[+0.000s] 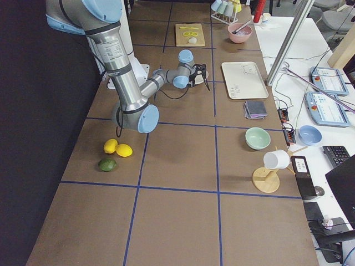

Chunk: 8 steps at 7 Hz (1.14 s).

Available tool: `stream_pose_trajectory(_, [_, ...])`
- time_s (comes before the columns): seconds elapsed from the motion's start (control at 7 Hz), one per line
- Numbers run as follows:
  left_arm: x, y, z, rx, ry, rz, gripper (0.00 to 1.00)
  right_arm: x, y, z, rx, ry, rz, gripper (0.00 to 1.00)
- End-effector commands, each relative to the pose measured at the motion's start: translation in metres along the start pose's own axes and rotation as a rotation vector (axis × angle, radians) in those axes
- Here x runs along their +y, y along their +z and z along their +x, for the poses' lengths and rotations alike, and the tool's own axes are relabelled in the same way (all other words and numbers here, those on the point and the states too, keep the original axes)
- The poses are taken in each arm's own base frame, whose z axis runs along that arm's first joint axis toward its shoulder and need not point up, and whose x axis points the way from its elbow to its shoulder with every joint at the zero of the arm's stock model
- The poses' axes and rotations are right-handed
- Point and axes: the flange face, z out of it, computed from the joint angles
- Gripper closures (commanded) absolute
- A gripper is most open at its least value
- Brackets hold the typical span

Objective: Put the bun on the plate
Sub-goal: 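Slide the white plate with the right gripper toward the table center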

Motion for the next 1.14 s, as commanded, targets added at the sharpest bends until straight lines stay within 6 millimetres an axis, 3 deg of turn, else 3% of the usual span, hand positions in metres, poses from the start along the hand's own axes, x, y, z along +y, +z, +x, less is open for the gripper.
stream_pose_trajectory(0.0, [0.000, 0.000, 0.000, 0.001, 0.000, 0.000, 0.00, 0.002, 0.002, -0.002, 0.001, 0.094, -0.002, 0.30])
stream_pose_trajectory(0.14, [0.000, 0.000, 0.000, 0.001, 0.001, 0.001, 0.00, 0.005, 0.004, -0.002, 0.007, 0.099, -0.009, 0.00])
stream_pose_trajectory(0.29, [-0.001, -0.001, 0.001, 0.001, 0.003, 0.004, 0.00, 0.005, 0.007, 0.004, 0.046, 0.102, -0.021, 0.00])
stream_pose_trajectory(0.43, [-0.002, -0.004, 0.005, 0.000, 0.013, 0.010, 0.00, -0.018, -0.008, 0.018, 0.140, 0.098, -0.054, 0.00])
stream_pose_trajectory(0.57, [-0.007, -0.006, 0.008, -0.006, 0.025, 0.016, 0.00, -0.056, -0.051, 0.037, 0.184, 0.007, -0.144, 0.00])
stream_pose_trajectory(0.71, [-0.013, -0.005, 0.014, -0.009, 0.040, 0.011, 0.00, -0.087, -0.105, 0.071, 0.215, -0.023, -0.192, 0.00])
stream_pose_trajectory(0.86, [-0.014, -0.003, 0.018, -0.009, 0.043, 0.007, 0.00, -0.094, -0.130, 0.110, 0.229, -0.172, -0.222, 0.00])
stream_pose_trajectory(1.0, [-0.015, -0.002, 0.016, -0.011, 0.035, 0.005, 0.00, -0.107, -0.151, 0.181, 0.265, -0.277, -0.230, 0.00])
